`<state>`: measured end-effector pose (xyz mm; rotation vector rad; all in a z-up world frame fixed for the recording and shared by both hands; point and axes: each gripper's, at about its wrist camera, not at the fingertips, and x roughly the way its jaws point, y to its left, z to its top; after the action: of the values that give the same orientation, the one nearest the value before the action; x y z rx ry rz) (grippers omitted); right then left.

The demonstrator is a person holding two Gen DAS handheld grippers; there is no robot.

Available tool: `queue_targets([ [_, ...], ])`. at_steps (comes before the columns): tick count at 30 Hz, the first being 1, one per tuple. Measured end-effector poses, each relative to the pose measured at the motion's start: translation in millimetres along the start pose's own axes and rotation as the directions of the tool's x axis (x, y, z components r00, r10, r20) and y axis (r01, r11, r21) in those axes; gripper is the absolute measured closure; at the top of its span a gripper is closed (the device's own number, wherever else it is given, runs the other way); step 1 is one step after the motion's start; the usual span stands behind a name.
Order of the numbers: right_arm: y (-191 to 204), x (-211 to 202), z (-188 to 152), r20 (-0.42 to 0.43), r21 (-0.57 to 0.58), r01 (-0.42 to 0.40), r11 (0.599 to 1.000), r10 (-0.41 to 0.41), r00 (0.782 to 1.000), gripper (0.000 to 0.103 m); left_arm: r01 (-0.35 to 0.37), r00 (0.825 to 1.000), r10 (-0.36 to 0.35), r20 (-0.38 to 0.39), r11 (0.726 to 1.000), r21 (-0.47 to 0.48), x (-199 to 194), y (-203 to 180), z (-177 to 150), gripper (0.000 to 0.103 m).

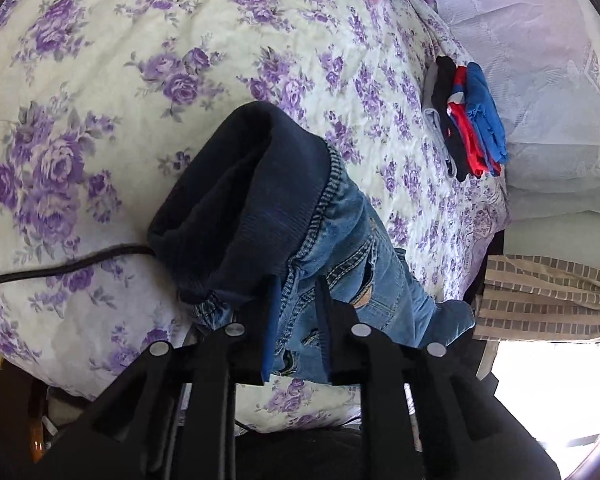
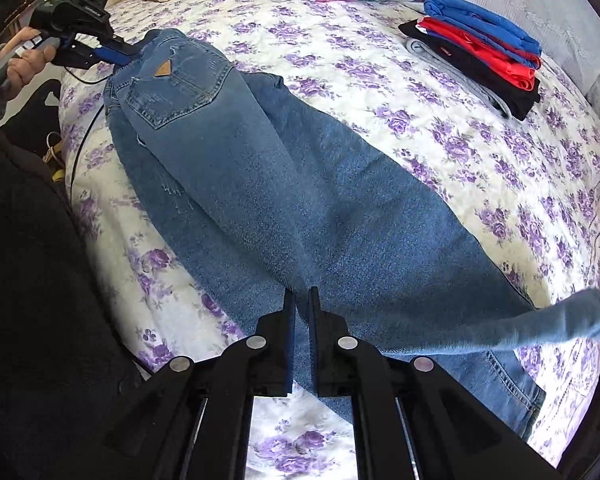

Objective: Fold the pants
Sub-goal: 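Lay the stretched jeans flat on the bed and open the right tool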

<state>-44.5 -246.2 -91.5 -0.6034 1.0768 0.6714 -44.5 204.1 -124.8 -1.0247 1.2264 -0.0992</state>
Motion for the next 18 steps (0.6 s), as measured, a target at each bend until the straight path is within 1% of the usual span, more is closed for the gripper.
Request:
queue_targets([
  [3, 1.7, -1.6, -1.6, 0.009, 0.016, 0.007, 1.0, -0.007, 1.0, 0.097, 0.016, 1.0, -0.016, 0.005, 1.0, -0.016, -1.4, -0.3, -2.5, 0.073],
  [4, 2.2, -2.9, -2.1, 0.012, 0.016, 0.007, 1.0, -0.007, 1.0, 0.097, 0.016, 1.0, -0.016, 0.001, 1.0, -0.019, -2.0, -1.2, -3.0, 0.067],
  [5, 3.6, -4.6, -3.1, 0.013, 0.015, 0.009, 1.0, -0.009, 1.0, 0.097, 0.014, 1.0, -0.014, -0.008, 1.0, -0.025, -3.7, -1.2, -3.9, 0.063],
  [7, 4.2, -7.0, -4.2, 0.017, 0.017, 0.003, 1.0, -0.003, 1.0, 0.097, -0.006, 1.0, 0.006, 0.001, 0.999, -0.036, -10.8, 1.0, -5.6, 0.046],
  [9, 6.5, -8.7, -5.0, 0.02, 0.02, -0.001, 1.0, 0.001, 1.0, 0.097, -0.043, 0.999, 0.044, 0.024, 0.998, -0.038, -15.8, 5.9, -5.4, 0.044],
  [12, 6.9, -6.8, -6.1, 0.017, 0.03, -0.006, 1.0, 0.005, 1.0, 0.097, -0.037, 0.998, 0.041, 0.048, 0.997, -0.073, -13.6, 12.5, -2.2, 0.045],
  [13, 6.8, -6.4, -6.4, 0.018, 0.036, -0.007, 0.999, 0.006, 1.0, 0.097, -0.044, 0.997, 0.048, 0.06, 0.997, -0.064, -12.5, 10.2, -0.7, 0.046],
  [14, 5.8, -6.2, -6.7, 0.019, 0.046, -0.011, 0.999, 0.011, 1.0, 0.097, -0.07, 0.995, 0.073, 0.067, 0.996, -0.045, -9.8, 6.9, 0.9, 0.048],
  [15, 5.4, -6.5, -6.9, 0.021, 0.053, -0.015, 0.999, 0.014, 1.0, 0.097, -0.104, 0.991, 0.107, 0.076, 0.994, -0.038, -6.7, 5.0, 2.4, 0.059],
  [16, 5.0, -6.9, -7.1, 0.024, 0.056, -0.017, 0.998, 0.016, 1.0, 0.097, -0.13, 0.988, 0.133, 0.082, 0.991, -0.041, -5.3, 5.5, 4.0, 0.077],
  [17, 6.2, -7.5, -7.7, 0.025, 0.058, -0.017, 0.998, 0.016, 1.0, 0.097, -0.143, 0.985, 0.146, 0.088, 0.989, -0.048, -5.3, 7.4, 5.7, 0.079],
  [18, 6.7, -8.2, -8.0, 0.026, 0.058, -0.017, 0.998, 0.016, 1.0, 0.097, -0.127, 0.987, 0.131, 0.091, 0.99, -0.055, -7.6, 9.5, 7.1, 0.085],
])
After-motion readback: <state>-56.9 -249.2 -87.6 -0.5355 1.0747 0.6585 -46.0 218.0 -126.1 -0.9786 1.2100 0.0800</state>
